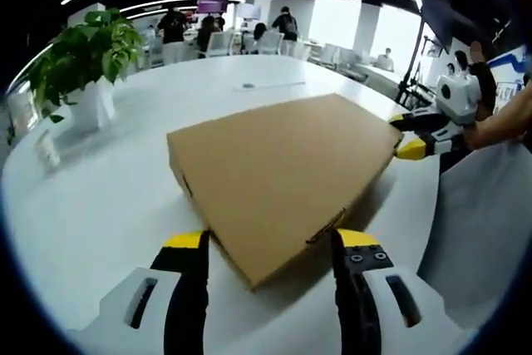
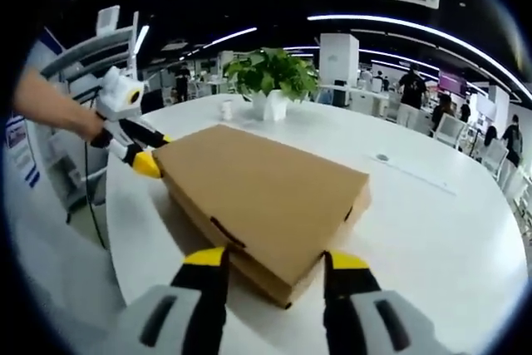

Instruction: Operate the shoe box by opening the lid, removing the specified soft item, and placing it in the target area until the item is outside and the box remains undamaged.

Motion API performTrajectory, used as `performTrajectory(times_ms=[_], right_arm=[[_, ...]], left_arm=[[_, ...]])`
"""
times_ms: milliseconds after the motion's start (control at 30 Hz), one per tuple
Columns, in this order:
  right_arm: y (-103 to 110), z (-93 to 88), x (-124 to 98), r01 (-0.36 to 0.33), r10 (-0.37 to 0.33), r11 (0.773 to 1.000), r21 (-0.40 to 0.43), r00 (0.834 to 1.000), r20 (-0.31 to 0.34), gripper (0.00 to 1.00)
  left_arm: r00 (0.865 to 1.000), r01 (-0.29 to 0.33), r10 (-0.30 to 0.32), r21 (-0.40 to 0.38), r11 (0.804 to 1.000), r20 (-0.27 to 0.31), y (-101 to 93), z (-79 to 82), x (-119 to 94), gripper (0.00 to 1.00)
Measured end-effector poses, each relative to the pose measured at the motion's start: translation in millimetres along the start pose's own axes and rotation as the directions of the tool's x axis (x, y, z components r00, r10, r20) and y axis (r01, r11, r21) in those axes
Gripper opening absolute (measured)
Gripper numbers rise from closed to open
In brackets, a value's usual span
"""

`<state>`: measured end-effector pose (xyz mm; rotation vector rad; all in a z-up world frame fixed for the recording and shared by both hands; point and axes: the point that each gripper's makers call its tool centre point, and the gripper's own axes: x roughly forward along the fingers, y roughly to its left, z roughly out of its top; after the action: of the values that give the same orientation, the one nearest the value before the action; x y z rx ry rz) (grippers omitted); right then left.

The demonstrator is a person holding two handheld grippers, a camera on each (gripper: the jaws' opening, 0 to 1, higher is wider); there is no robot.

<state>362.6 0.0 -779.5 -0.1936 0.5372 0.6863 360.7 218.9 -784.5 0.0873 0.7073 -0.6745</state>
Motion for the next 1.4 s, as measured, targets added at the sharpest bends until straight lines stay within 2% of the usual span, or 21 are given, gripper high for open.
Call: performTrajectory(times_ms=[367,867,1400], right_arm=[[-0.1,0.8,0.1,-0.002,0.002,1.000,-0.003,1.000,0.009,0.42],[2.7,3.3,-4.7,-0.025,0.026,0.999,0.026,1.000,-0.006,0.41],[3.8,15.9,-12.5,-0.023,0.022,0.999,0.040,0.999,0.025,0.42]], left_arm=[[1.000,-0.027,0.027,0.001,1.000,0.013,0.7,0.0,-1.4,0.59],[0.999,-0.044,0.044,0.012,0.999,0.002,3.1,2.4,-4.9,0.58],[0.999,-0.039,0.040,-0.022,0.999,0.033,0.4,13.4,-15.7,0.58]])
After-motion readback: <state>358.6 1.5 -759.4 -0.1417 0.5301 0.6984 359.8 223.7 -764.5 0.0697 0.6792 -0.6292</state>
